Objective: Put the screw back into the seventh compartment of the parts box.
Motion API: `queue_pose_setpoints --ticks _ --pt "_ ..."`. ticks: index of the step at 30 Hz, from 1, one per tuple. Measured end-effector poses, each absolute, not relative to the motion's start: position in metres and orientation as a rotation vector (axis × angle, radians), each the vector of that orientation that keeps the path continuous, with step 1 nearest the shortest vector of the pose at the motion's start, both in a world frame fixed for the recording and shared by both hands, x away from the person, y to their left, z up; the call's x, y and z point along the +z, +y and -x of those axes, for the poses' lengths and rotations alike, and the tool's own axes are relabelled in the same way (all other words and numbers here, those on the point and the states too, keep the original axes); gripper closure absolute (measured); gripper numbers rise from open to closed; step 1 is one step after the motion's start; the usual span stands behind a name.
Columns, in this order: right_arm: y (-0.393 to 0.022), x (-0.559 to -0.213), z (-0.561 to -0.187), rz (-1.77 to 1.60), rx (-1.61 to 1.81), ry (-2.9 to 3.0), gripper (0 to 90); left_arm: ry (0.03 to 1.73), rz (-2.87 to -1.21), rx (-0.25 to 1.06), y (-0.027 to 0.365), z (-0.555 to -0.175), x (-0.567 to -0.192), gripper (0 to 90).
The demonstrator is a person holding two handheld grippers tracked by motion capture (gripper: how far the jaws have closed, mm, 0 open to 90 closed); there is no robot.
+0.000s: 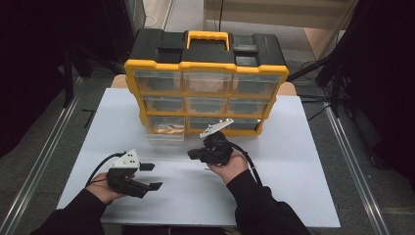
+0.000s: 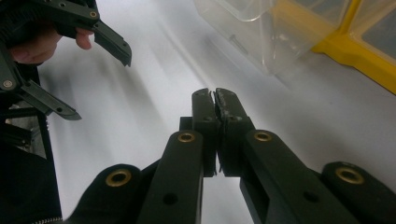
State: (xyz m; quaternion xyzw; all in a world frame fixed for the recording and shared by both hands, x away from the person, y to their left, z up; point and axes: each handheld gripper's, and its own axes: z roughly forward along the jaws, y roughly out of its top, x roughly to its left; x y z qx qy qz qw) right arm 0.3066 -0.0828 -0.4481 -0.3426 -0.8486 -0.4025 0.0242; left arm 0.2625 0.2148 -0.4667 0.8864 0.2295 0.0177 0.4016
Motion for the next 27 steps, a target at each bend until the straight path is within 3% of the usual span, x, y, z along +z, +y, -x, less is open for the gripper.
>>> queue_pose_setpoints --ticks 27 --pt "-0.069 -0.425 -0.316 1.047 -1.319 -2.609 89.1 0.584 -2.248 0.046 0.215 -0.263 -0.467 27.6"
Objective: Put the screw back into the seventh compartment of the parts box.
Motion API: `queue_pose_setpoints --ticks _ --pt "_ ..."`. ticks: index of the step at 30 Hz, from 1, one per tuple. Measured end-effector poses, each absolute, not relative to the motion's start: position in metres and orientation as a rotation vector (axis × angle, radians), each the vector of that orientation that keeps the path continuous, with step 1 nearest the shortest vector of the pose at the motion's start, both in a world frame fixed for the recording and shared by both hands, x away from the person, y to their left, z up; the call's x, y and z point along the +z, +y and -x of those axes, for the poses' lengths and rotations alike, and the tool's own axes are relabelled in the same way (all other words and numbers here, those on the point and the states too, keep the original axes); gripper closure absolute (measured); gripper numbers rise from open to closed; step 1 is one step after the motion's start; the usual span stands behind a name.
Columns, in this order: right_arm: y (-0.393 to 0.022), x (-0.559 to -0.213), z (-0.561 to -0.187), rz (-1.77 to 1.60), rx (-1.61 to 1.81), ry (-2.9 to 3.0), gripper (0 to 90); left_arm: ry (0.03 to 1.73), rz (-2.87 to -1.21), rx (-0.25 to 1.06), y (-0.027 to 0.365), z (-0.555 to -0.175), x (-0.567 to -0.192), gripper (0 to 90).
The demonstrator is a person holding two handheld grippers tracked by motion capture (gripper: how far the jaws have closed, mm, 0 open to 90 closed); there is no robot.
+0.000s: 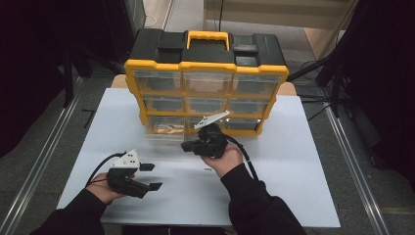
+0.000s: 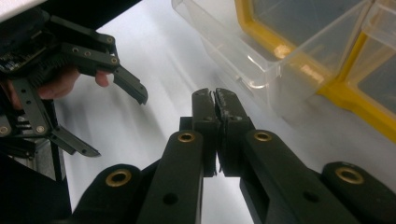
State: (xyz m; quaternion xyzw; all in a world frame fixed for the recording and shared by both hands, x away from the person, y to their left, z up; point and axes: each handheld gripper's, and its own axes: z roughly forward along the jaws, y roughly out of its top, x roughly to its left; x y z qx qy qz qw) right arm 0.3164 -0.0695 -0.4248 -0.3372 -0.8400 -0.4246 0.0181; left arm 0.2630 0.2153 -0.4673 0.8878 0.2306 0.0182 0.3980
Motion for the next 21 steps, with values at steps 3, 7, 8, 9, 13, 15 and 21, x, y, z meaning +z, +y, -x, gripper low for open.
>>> queue_pose_setpoints --ticks 3,7,8,9,13,15,21 --pt "-0.069 -0.422 -0.318 1.043 -1.317 -2.625 89.1 0.585 -2.239 0.044 0.216 -0.263 -0.467 27.6" --pt "-0.072 -0.416 -0.321 1.052 -1.341 -2.617 89.0 0.582 -2.239 0.041 0.216 -0.263 -0.468 27.7" --pt "-0.073 -0.415 -0.322 1.058 -1.35 -2.606 89.0 0.579 -2.241 0.041 0.216 -0.263 -0.468 27.6" --pt "-0.073 -0.414 -0.322 1.059 -1.351 -2.604 89.1 0.581 -2.237 0.044 0.216 -0.263 -0.468 27.7" --pt "-0.071 -0.411 -0.325 1.055 -1.349 -2.606 89.0 0.586 -2.236 0.046 0.217 -0.263 -0.467 27.6" --pt "-0.07 -0.409 -0.326 1.05 -1.362 -2.602 89.1 0.589 -2.234 0.048 0.217 -0.264 -0.467 27.7" --pt "-0.064 -0.401 -0.33 1.039 -1.36 -2.609 89.1 0.592 -2.232 0.045 0.218 -0.264 -0.468 27.7"
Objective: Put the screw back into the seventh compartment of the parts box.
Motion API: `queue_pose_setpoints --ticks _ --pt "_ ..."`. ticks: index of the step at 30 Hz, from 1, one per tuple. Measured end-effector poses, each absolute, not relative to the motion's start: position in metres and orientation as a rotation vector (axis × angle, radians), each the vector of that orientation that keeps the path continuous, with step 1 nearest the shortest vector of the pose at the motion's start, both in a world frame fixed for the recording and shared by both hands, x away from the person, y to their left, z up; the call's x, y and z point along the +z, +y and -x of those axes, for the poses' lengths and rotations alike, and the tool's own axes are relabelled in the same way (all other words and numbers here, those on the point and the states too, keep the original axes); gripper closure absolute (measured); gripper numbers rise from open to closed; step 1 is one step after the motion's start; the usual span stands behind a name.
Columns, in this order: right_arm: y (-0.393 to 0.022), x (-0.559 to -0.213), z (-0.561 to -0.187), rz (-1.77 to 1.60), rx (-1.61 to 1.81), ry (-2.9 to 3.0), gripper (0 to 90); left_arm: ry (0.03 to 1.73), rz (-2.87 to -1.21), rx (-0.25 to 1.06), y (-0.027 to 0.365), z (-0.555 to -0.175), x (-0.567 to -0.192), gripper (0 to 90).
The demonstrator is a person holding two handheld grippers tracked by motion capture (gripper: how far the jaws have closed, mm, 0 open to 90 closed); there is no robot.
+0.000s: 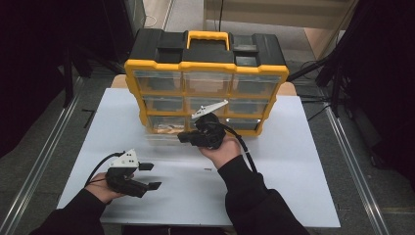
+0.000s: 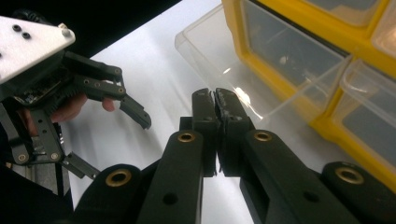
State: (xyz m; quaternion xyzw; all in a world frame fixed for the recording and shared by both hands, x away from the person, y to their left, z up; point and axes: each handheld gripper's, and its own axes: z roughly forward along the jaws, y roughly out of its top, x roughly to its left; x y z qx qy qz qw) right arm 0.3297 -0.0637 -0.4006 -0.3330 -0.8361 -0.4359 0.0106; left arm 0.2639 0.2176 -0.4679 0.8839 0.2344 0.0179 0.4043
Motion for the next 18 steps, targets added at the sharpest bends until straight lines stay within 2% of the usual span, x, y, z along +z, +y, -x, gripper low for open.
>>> queue_pose_setpoints --ticks 18 --pt "-0.058 -0.384 -0.342 1.052 -1.368 -2.619 89.0 0.589 -2.232 0.043 0.218 -0.264 -0.468 27.6"
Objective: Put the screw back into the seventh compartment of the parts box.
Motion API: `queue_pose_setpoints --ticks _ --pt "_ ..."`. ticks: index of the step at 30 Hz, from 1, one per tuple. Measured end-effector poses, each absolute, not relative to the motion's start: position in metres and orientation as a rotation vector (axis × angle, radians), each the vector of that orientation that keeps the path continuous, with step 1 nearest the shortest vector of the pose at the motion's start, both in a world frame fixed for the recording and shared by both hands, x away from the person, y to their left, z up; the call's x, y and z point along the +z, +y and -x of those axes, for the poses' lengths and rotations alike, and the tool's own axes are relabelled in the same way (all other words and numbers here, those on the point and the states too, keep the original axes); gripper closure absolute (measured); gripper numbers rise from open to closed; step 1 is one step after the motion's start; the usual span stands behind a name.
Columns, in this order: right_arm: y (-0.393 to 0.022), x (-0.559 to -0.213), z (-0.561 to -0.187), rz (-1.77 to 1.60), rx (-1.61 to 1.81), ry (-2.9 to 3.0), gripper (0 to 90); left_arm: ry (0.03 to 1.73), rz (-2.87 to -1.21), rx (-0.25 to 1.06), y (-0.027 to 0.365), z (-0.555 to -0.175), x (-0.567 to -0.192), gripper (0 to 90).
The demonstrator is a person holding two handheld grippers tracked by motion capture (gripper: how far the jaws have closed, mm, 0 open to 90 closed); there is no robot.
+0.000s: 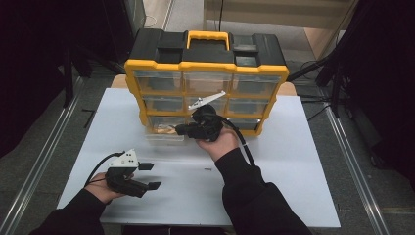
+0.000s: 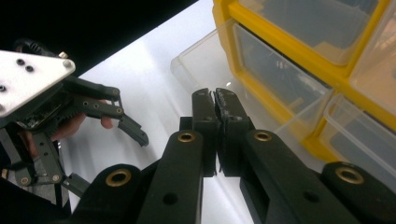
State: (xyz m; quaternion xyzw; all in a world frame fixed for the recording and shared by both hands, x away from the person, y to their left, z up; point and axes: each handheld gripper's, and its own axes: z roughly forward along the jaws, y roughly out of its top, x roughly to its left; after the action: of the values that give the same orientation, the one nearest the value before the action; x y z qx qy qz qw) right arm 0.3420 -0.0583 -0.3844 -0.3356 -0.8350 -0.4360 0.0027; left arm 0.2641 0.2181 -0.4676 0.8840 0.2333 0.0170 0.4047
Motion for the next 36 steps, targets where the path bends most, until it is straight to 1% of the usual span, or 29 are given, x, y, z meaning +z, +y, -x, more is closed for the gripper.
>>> queue_pose_setpoints --ticks 14,36 --pt "-0.051 -0.379 -0.353 1.091 -1.379 -2.616 89.0 0.591 -2.234 0.043 0.219 -0.264 -0.468 27.6" --pt "-0.033 -0.391 -0.368 1.136 -1.38 -2.649 88.9 0.588 -2.232 0.046 0.218 -0.263 -0.467 27.6"
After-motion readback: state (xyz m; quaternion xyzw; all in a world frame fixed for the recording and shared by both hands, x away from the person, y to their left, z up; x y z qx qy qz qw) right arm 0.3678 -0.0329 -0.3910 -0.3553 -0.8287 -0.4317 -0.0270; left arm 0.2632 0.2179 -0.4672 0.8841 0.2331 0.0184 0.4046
